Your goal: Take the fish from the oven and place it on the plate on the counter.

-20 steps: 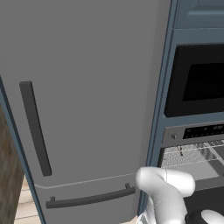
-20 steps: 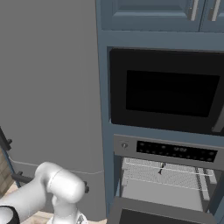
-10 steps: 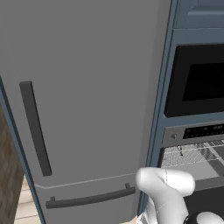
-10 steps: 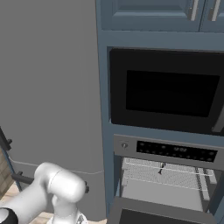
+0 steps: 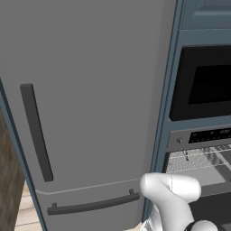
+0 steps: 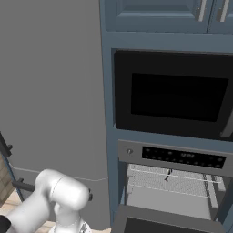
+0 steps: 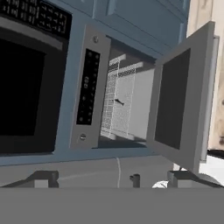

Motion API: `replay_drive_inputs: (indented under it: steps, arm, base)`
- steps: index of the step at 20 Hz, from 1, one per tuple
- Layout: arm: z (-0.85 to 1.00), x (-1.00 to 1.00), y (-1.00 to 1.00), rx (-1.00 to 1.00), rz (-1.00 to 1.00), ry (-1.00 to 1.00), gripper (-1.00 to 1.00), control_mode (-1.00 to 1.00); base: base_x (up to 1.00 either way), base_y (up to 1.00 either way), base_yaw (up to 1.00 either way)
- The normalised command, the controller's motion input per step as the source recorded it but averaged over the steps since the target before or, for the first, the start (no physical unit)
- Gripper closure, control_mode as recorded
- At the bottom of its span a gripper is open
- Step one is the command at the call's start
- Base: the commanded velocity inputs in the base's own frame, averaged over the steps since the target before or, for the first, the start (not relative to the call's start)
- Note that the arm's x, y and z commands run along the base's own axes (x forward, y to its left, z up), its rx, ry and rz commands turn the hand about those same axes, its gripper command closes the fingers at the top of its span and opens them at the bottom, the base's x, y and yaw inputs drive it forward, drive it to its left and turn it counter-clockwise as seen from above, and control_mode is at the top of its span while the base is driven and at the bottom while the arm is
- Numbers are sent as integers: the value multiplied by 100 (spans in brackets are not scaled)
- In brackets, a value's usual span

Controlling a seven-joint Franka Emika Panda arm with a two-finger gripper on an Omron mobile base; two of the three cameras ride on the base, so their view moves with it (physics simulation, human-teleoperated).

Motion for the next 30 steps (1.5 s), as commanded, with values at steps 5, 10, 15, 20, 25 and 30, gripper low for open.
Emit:
replay_drive_inputs:
  steps: [5,10,15,20,25,30]
  arm:
    - [93,14,34,-17,0,11,-100,-100]
    - [67,8,39,-20,-1,9,-100,-100]
    - [-19,70,53,-19,-8,12,-100,-100]
    - [-73,75,30,-5,-12,-4,-100,-100]
    - [-46,21,0,8,-10,-32,-100,-100]
    - [-13,3,0,25,-2,-38,-100,-100]
  base:
    - [0,0,0]
    - [0,0,0]
    - [0,0,0]
    - [0,0,0]
    - [0,0,0]
    - [0,0,0]
